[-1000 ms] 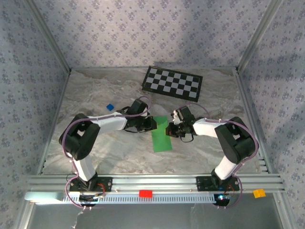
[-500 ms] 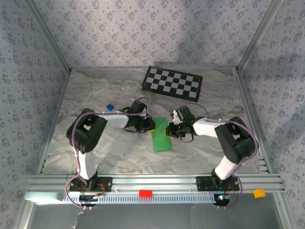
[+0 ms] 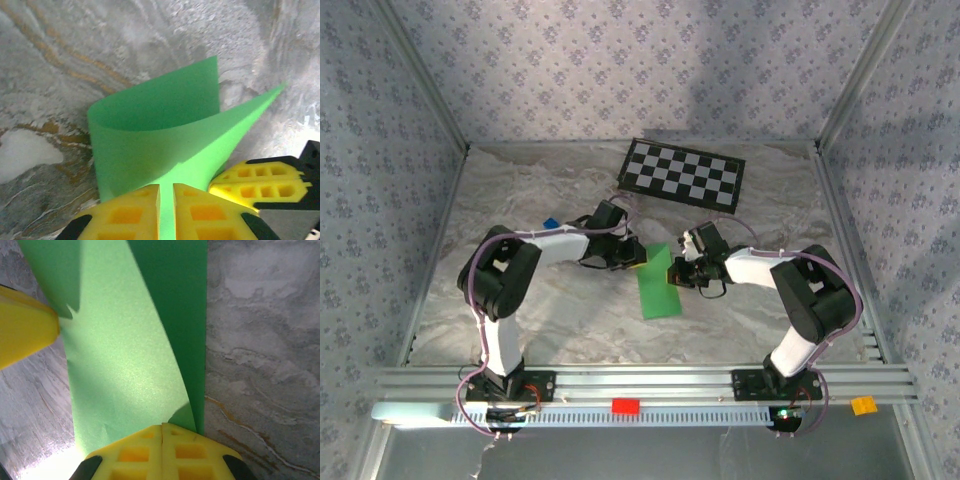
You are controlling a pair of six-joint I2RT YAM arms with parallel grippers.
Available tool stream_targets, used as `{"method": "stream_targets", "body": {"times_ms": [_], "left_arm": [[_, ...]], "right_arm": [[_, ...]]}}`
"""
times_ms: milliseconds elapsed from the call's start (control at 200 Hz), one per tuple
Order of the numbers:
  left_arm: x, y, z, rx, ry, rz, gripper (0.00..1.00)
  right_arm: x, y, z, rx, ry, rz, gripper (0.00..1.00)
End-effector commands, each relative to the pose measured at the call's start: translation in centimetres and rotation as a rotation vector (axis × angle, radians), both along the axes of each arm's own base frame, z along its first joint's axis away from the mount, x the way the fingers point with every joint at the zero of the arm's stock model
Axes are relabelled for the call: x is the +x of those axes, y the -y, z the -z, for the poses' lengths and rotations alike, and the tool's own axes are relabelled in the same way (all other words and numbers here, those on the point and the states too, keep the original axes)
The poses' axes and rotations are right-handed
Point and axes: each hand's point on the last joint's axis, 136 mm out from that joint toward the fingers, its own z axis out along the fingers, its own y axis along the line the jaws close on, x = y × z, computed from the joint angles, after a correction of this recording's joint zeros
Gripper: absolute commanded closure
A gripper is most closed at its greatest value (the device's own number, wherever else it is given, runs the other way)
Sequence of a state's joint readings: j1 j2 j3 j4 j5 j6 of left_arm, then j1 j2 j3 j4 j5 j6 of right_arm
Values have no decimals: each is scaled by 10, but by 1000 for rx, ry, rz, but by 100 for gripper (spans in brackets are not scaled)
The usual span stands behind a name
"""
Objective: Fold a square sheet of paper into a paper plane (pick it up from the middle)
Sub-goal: First fold the square sheet of paper in half at the center of the table.
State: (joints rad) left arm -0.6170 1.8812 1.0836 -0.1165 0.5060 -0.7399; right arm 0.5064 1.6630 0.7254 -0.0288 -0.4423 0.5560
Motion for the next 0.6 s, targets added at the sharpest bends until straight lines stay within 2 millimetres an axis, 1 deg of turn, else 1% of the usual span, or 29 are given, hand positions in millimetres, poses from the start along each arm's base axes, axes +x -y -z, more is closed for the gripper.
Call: {"method": "stream_targets", "body": {"times_ms": [0, 225, 335, 450, 595], "left_arm": [[4, 3, -7, -17, 8, 29, 86], [3, -8, 30, 35, -49, 13, 87], [1, -11, 39, 44, -69, -2, 88], [3, -9, 34, 29, -68, -9, 90], [12, -1, 10, -11, -39, -6, 92]], "right_arm": [[-56, 60, 62, -280, -232, 38, 100], [-58, 60, 64, -281, -235, 38, 100], [-59, 61, 64, -282, -236, 37, 100], [-59, 61, 64, -283, -235, 37, 100], [-59, 62, 64, -286, -234, 40, 100]]}}
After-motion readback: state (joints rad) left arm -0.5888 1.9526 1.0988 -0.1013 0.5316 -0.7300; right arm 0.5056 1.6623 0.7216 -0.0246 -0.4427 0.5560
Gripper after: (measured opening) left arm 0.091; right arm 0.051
